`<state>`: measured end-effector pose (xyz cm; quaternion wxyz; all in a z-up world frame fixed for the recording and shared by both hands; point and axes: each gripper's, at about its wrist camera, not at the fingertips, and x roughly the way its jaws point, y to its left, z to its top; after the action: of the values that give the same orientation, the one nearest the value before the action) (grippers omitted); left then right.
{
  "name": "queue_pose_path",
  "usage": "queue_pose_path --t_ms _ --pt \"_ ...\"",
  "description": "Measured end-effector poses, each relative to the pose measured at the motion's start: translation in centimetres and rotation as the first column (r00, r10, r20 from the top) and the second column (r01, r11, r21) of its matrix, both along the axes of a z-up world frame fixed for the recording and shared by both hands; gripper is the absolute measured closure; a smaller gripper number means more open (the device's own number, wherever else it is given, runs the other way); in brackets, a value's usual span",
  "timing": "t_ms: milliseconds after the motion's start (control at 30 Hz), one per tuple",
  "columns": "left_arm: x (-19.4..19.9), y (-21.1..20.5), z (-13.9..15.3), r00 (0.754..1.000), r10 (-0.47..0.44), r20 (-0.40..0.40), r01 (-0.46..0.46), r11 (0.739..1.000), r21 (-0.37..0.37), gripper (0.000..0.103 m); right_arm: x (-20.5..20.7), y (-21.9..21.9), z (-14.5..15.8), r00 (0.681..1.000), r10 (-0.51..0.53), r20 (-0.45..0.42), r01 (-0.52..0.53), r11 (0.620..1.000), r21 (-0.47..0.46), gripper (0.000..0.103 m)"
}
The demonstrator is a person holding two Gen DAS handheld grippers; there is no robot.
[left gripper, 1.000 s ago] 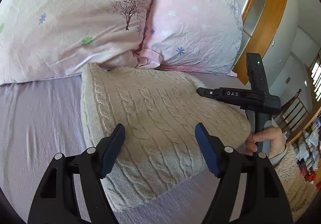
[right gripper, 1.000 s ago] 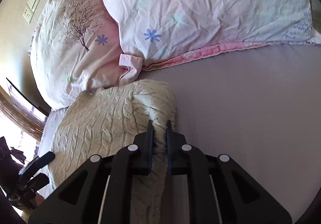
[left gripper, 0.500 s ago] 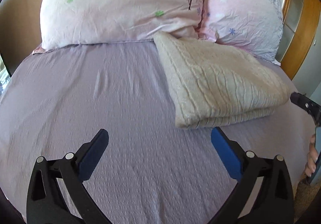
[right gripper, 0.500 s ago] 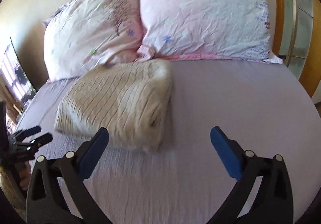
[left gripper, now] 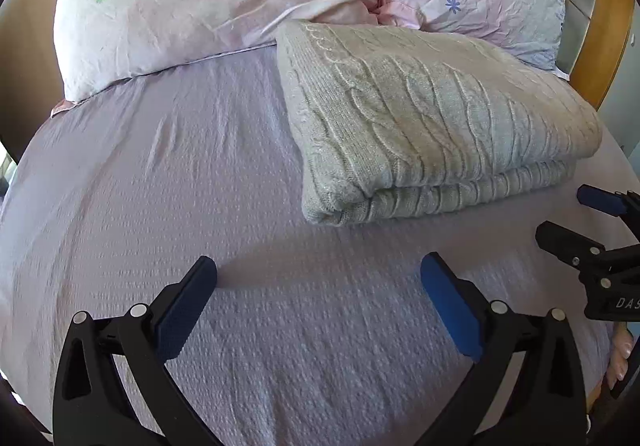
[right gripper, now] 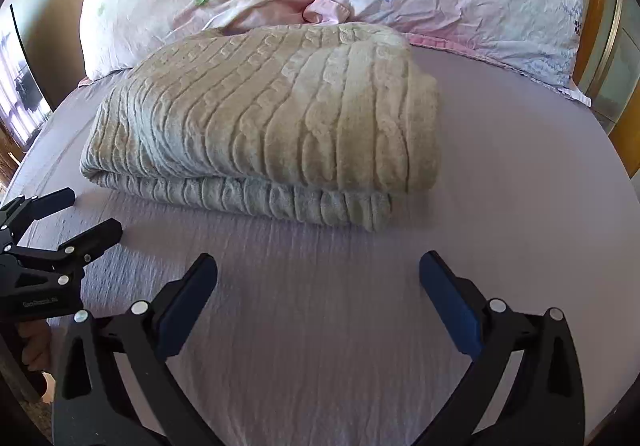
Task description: Fold small clothes
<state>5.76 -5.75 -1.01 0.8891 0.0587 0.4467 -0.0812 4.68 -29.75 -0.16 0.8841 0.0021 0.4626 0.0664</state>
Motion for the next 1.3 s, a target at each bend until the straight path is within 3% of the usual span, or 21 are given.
queue_pose_path --t_ms 133,1300 --pt "0.01 0.1 -0.06 1.0 0.009 0.01 -0.009 1.0 -0.002 0.001 -0.34 0.54 -0.16 1.0 0.002 -0.002 -0.002 0.999 -0.045 0.002" --pt "-0.09 0.08 -0.05 1.0 0.013 0.012 -0.013 1.0 0.0 0.001 -0.62 0.38 -0.06 1.0 -0.005 0.003 0.005 0.999 -0.045 0.002"
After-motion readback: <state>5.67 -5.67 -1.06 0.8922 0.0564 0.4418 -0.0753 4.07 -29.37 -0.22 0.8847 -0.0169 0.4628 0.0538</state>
